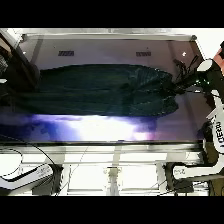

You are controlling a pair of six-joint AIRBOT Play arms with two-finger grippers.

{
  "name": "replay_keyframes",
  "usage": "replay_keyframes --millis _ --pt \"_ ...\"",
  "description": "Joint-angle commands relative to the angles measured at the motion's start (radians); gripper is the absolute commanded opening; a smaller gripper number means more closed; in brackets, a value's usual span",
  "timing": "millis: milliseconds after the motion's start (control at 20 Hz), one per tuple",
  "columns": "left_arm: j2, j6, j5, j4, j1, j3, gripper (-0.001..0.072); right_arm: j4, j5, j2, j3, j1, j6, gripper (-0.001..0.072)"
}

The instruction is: Fold the clothes and pants, and hang the long-sleeved shirts on hangers.

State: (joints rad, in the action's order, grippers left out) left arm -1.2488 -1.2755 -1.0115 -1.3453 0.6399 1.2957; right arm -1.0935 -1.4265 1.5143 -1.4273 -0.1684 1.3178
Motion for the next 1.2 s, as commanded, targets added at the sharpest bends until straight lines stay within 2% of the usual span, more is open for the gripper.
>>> replay_keyframes --millis 0,50,150,200,450,600,650,800,1150 --pt "-0.048 -0.001 0.125 0.024 -0.024 0.033 0.024 -0.013 0.06 -0.001 0.0 0.001 0.014 0.0182" --pt "-0.069 -0.001 0.132 0.036 -0.03 0.033 0.0248 -0.016 0.066 -0.001 0.0 0.001 0.016 0.0182" --pt "-0.1 -0.004 0.133 0.049 -0.03 0.033 0.0384 -0.034 0.066 -0.001 0.0 0.001 0.016 0.0182" --pt "-0.106 -0.004 0.131 0.049 -0.029 0.033 0.041 -0.047 0.064 -0.001 0.0 0.0 0.017 0.0182" --pt "-0.141 -0.031 0.106 0.059 -0.027 0.033 0.041 -0.073 0.063 -0.001 0.0 0.0 0.028 0.0184" --pt "-0.225 -0.054 0.1 0.139 -0.027 0.033 0.0408 -0.073 0.056 -0.001 0.0 0.0 0.032 0.0187" --pt "-0.256 -0.053 0.1 0.168 -0.028 0.033 0.0407 -0.072 0.056 -0.001 0.0 0.0 0.035 0.021" --pt "-0.34 -0.087 0.1 0.163 -0.041 0.033 0.0408 -0.071 0.057 -0.001 0.0 0.0 0.035 0.0216" --pt "-0.432 -0.171 0.218 0.12 -0.115 0.033 0.0407 -0.07 0.057 -0.001 0.0 0.0 0.054 0.0216"
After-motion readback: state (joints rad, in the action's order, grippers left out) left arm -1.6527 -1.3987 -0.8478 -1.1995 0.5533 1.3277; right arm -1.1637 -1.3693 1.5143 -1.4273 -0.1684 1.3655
